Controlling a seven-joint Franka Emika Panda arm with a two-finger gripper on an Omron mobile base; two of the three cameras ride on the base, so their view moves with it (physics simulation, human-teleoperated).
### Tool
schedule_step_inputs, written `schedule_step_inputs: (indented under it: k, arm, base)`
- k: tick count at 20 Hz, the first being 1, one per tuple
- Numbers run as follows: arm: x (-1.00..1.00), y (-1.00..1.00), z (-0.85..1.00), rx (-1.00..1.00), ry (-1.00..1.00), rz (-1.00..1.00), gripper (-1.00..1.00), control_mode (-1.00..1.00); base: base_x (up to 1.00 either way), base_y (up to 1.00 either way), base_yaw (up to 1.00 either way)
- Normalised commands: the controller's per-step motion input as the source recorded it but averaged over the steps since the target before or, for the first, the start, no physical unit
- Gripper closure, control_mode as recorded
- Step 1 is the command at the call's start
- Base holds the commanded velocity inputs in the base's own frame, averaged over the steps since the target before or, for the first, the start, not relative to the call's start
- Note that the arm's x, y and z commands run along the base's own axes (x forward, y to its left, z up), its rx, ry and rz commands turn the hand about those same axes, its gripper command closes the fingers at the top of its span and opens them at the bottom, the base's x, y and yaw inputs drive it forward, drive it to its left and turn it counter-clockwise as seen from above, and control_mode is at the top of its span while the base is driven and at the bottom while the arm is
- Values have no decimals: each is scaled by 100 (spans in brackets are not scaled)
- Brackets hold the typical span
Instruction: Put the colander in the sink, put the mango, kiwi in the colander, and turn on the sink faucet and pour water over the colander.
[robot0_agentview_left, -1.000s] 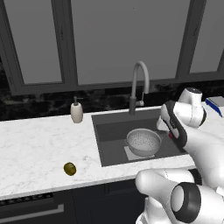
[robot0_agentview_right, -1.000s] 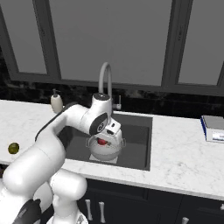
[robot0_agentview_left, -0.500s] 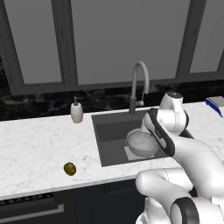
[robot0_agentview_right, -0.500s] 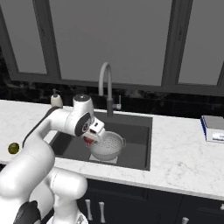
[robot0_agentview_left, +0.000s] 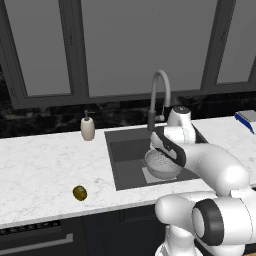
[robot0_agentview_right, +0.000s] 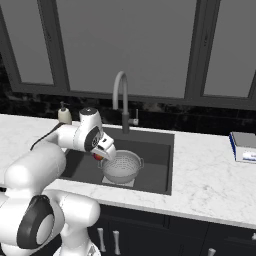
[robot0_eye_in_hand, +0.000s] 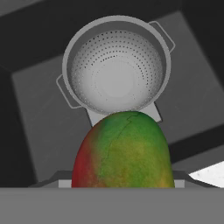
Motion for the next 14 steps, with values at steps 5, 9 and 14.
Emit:
schedule_step_inputs:
  k: [5, 9, 14]
  arm:
    - [29, 3, -29, -1, 2, -11, 100, -100]
    - [41, 0, -22, -1, 0, -13, 100, -100]
    - [23, 0, -33, -4, 0, -13, 100, -100]
  base:
    - [0, 0, 0]
    - [0, 0, 0]
    - [0, 0, 0]
